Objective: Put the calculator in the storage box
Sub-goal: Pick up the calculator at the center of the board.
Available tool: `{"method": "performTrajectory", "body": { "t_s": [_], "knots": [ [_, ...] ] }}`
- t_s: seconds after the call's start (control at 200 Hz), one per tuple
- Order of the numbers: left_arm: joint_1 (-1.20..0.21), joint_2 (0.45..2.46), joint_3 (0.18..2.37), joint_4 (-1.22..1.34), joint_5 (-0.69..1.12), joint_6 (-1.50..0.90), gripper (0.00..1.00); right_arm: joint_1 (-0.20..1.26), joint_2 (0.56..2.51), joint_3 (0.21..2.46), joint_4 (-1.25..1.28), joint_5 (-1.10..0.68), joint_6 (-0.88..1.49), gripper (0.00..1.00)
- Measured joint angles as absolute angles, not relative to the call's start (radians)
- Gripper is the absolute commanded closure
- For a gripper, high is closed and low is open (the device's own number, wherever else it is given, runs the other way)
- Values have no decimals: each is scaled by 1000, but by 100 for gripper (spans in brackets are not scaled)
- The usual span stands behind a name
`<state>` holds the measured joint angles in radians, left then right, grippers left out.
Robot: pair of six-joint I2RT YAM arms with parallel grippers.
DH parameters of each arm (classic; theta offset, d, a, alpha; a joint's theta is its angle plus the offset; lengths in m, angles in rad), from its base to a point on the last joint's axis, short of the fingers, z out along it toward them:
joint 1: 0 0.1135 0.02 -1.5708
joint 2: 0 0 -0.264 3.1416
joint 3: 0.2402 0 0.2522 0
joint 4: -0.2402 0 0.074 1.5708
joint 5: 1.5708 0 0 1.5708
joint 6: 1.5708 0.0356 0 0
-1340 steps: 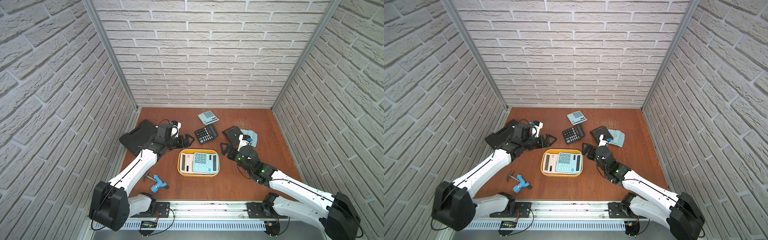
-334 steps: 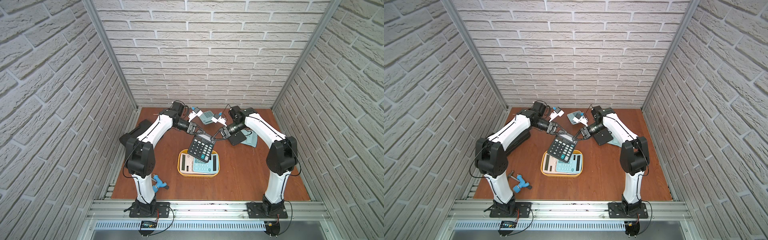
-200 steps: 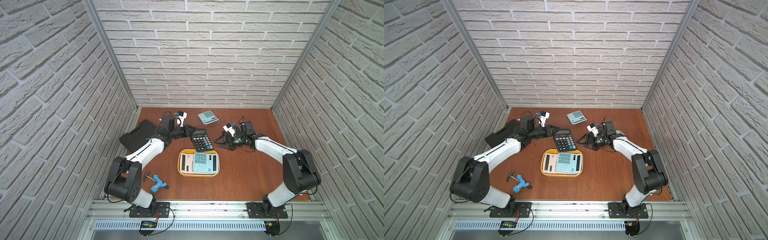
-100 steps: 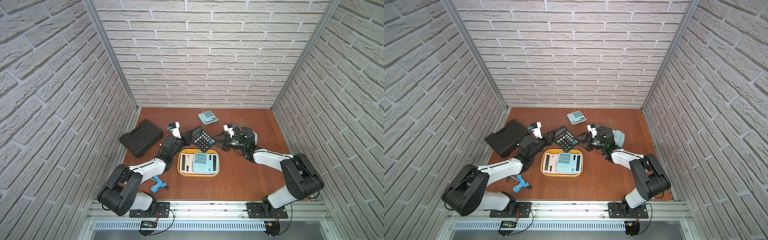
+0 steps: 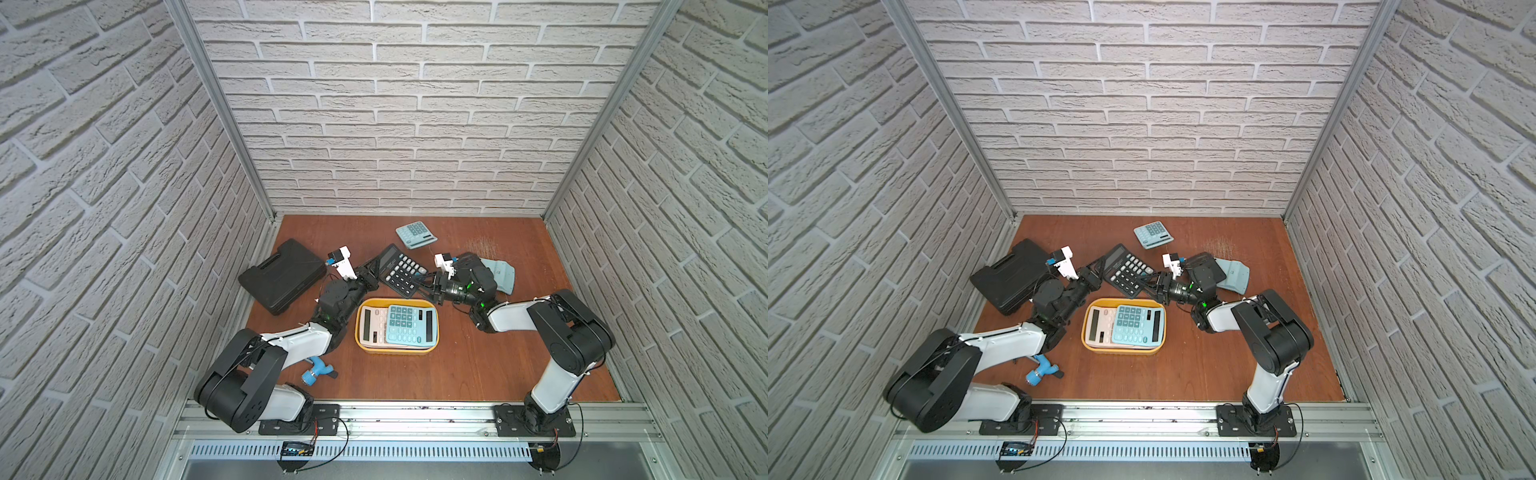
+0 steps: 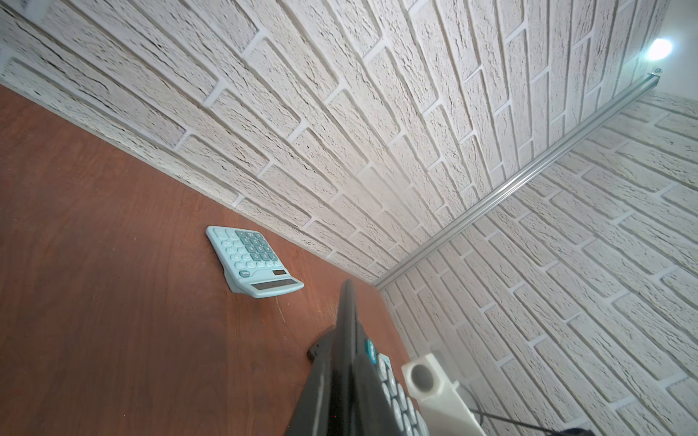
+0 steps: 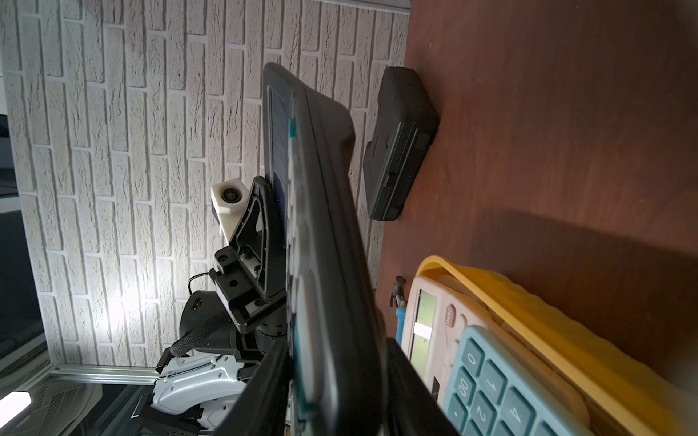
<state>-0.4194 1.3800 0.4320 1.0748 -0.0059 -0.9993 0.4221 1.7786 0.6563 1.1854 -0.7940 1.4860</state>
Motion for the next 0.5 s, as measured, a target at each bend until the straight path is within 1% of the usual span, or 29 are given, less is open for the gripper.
{"method": "performTrajectory", "body": {
  "t_s": [0.095, 0.21, 0.23, 0.29, 0.415, 0.43, 0.47, 0.485, 0.5],
  "knots": [
    [-422, 1386, 425, 1086, -12, -1000, 100, 430, 1807, 656, 1254, -786, 1503, 76],
    [-422, 1396, 415, 1097, -25, -1000, 100, 431, 1824, 657, 1304, -780, 1526, 96],
    [-422, 1396, 414, 1098, -26, -1000, 99, 431, 1824, 657, 1306, -777, 1532, 97],
    [-422, 1393, 414, 1099, -24, -997, 69, 431, 1824, 657, 1312, -778, 1536, 97],
    [-422, 1354, 416, 1037, -13, -996, 20, 433, 1824, 655, 1317, -778, 1530, 97],
    [-422, 1346, 416, 1024, -11, -994, 15, 433, 1824, 654, 1317, -778, 1530, 97],
    [-418, 1317, 419, 981, -4, -997, 7, 434, 1824, 652, 1317, -778, 1530, 97],
    [-415, 1304, 420, 963, -2, -989, 3, 434, 1824, 650, 1317, -779, 1530, 97],
    [-413, 1290, 422, 939, 2, -992, 2, 434, 1824, 649, 1317, -780, 1530, 97]
  ]
}}
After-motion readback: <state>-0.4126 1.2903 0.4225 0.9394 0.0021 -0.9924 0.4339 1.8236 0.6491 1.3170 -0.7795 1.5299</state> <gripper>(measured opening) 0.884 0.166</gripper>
